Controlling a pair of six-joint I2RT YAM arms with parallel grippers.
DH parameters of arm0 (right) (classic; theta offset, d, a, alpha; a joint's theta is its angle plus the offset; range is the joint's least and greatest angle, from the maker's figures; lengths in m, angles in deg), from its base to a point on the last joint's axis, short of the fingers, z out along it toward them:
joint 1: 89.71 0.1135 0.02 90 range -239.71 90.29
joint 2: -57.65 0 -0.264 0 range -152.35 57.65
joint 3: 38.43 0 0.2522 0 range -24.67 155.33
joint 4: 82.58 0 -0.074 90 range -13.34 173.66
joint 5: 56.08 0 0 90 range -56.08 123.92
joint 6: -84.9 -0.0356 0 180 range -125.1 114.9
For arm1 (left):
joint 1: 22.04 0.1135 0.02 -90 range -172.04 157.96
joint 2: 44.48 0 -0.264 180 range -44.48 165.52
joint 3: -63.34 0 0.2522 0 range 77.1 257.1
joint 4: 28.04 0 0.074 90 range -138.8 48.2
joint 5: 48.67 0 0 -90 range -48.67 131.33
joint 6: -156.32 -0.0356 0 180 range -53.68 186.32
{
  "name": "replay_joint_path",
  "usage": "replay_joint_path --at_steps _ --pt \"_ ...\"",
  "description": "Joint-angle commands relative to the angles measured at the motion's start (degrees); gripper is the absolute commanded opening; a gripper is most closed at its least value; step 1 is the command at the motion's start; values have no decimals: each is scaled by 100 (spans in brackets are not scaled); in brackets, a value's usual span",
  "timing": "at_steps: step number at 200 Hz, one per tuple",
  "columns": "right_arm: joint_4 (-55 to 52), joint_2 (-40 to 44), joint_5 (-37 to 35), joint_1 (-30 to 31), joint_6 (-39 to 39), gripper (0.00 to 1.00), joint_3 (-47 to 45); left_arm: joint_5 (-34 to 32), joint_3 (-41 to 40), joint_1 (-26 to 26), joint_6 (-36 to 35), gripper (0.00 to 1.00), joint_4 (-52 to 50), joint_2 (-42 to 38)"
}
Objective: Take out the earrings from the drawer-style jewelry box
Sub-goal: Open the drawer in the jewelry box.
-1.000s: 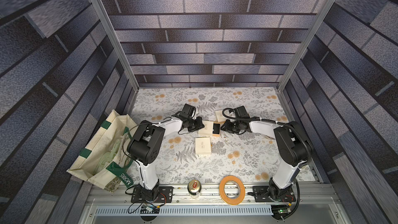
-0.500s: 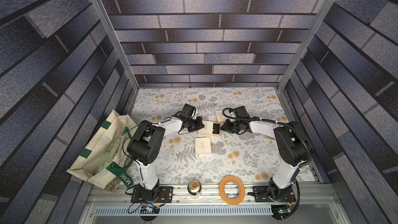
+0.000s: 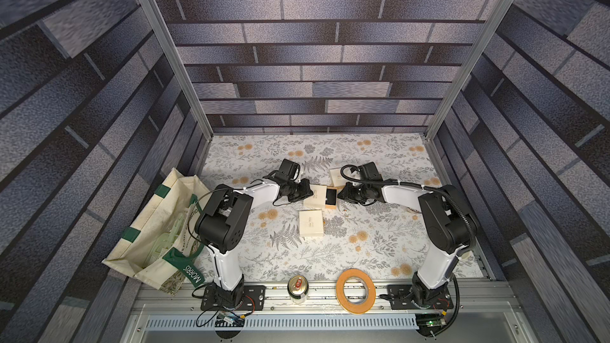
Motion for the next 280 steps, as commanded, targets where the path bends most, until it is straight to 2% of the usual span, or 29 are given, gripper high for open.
replay_joint_path --at_steps 1,280 --pt "86 -126 102 -47 -57 17 -71 -91 -109 -21 20 0 -86 -39" --pt "227 -131 147 -82 -114 15 -103 -87 -158 19 30 0 -58 -42"
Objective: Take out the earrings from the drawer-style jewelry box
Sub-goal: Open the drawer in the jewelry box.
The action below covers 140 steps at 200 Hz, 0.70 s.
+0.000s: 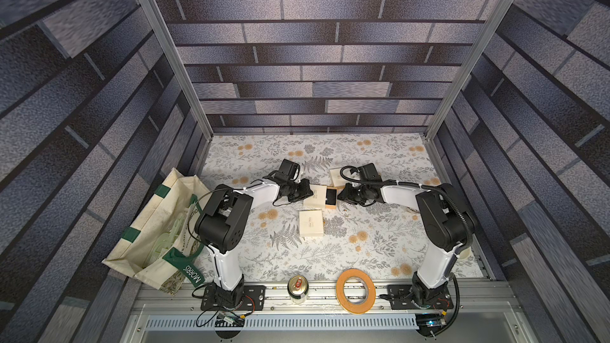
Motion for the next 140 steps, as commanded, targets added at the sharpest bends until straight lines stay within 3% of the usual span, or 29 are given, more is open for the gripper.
replay_joint_path --at_steps 1,99,140 --pt "98 7 64 -54 -66 16 -74 -94 -138 12 36 0 -94 -45" --pt "185 -10 153 -80 -87 0 -118 -108 -160 12 48 0 -82 -60" --pt "126 81 10 -91 -62 0 -154 -138 -208 28 50 0 -64 -74"
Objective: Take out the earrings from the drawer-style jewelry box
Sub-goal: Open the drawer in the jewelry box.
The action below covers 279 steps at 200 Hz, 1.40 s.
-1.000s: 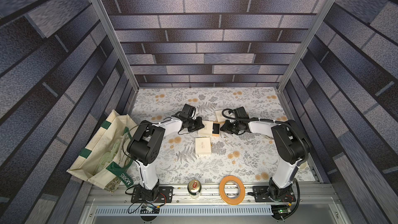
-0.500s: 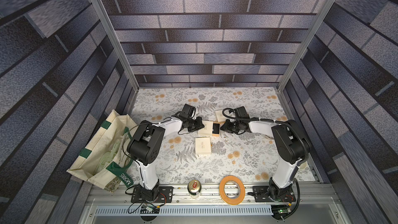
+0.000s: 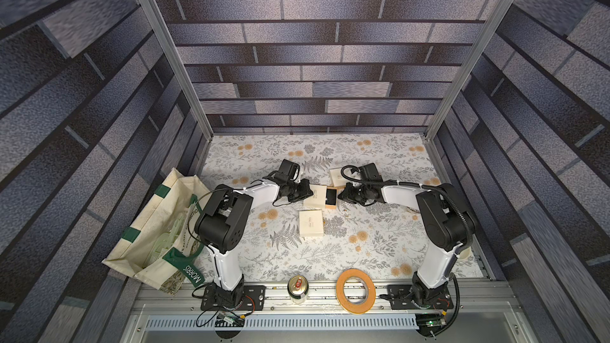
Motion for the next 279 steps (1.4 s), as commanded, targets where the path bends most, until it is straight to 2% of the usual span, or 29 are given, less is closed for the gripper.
replay_joint_path --at_steps 1,113,168,186,222,279 --pt "0 84 -58 -61 18 0 -110 -154 -175 29 50 0 -125 -75" --pt "-92 262 -337 -215 26 0 -290 -155 -327 76 105 0 -35 -91" --pt "-106 297 -302 -250 56 0 -290 -156 -355 91 102 0 -31 -120" --pt "-57 258 -91 -250 121 0 -241 -155 -353 90 98 0 -31 -128" --pt "-238 326 -101 -248 385 16 -107 -129 -282 74 99 0 -38 -89" --pt "-1135 675 -405 -242 1384 24 372 -86 -186 47 62 0 -82 -39"
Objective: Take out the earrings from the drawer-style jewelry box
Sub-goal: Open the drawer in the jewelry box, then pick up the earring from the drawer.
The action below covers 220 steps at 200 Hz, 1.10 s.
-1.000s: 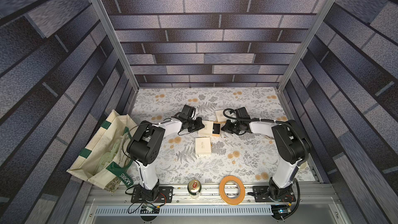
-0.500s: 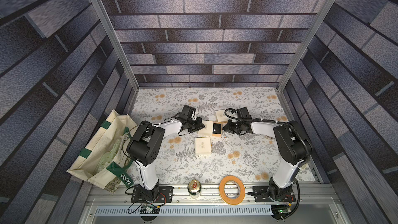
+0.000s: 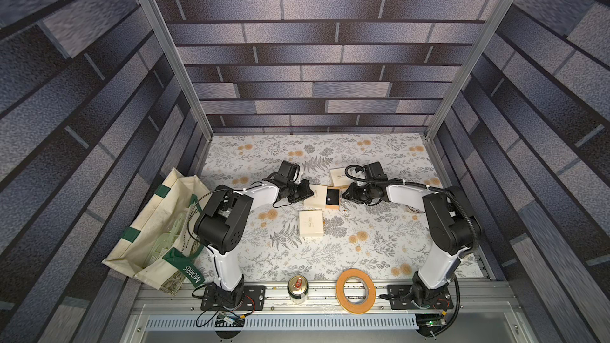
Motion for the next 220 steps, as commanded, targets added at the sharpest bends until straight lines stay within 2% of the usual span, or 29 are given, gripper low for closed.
replay_joint_path --at_steps 1,35,67,113,168,220 --pt "-534 367 -198 -21 684 24 303 -92 -7 6 41 0 -394 9" --pt "-1071 614 -35 77 1665 25 754 -49 17 5 19 0 -416 10" --pt "-1848 458 -327 391 2707 25 1229 7 86 6 -20 0 -491 80" --pt "-2144 80 -716 951 3697 23 1482 102 159 6 -70 0 -553 127" --pt "-2097 -190 -1294 1397 4173 22 1548 172 177 -4 -82 0 -574 175" --pt "-2135 -428 -1672 1482 4358 21 1687 203 195 -3 -89 0 -588 206"
